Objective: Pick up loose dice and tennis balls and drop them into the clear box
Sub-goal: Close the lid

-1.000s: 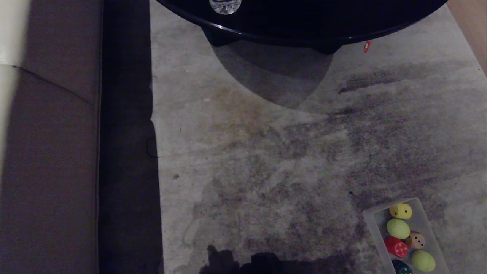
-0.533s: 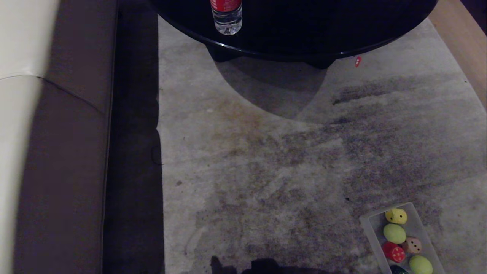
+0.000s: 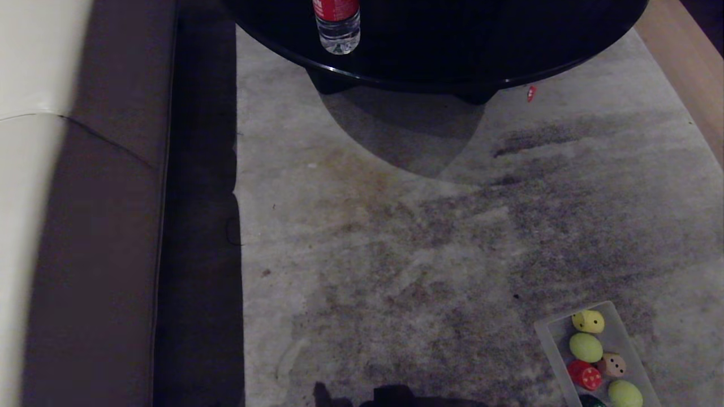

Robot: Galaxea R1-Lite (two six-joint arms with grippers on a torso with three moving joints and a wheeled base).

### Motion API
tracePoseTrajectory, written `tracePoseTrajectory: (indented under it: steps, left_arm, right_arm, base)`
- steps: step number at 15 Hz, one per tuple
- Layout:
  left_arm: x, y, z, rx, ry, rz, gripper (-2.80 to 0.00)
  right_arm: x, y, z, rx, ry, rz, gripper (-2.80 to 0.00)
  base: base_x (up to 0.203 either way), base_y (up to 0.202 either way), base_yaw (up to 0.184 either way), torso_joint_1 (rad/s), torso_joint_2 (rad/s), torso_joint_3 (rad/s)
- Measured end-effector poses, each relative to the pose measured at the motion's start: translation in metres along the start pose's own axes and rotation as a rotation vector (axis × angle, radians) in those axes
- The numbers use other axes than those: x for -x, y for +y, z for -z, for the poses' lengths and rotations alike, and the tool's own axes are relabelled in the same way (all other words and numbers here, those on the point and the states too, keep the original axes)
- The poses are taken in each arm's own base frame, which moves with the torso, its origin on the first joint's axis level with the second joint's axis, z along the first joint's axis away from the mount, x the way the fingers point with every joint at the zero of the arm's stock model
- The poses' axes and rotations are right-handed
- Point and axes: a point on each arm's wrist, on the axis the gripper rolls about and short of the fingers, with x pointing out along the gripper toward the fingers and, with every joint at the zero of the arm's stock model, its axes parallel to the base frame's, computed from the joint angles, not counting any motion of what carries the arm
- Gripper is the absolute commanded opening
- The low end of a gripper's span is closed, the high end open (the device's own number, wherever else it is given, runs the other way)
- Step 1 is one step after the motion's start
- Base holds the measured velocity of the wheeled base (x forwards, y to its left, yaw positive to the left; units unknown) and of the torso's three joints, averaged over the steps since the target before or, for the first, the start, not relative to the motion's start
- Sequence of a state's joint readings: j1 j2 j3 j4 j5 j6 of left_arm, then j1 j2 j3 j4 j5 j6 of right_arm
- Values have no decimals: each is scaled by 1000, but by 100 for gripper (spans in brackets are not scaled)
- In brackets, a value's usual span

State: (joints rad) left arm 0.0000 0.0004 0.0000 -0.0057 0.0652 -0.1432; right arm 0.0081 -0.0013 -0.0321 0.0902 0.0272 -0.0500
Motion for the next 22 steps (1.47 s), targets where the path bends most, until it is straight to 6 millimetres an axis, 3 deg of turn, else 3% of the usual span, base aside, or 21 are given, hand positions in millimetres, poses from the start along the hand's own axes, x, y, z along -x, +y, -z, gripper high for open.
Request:
tracePoseTrajectory:
  steps: [9,13,22]
  left_arm:
    - [0,0,0,1,1,0,-280]
    - [0,0,0,2,0,0,-280]
    - [0,0,0,1,0,0,-280]
  right_arm:
    - [0,0,0,0,0,0,-280]
    - [0,0,0,0,0,0,-280]
    - [0,0,0,-1,0,1,-280]
  base:
    - [-171,0,0,1,3,3]
    - [-2,-1,16,1,1,1]
    - [-1,-9,125,2,2,2]
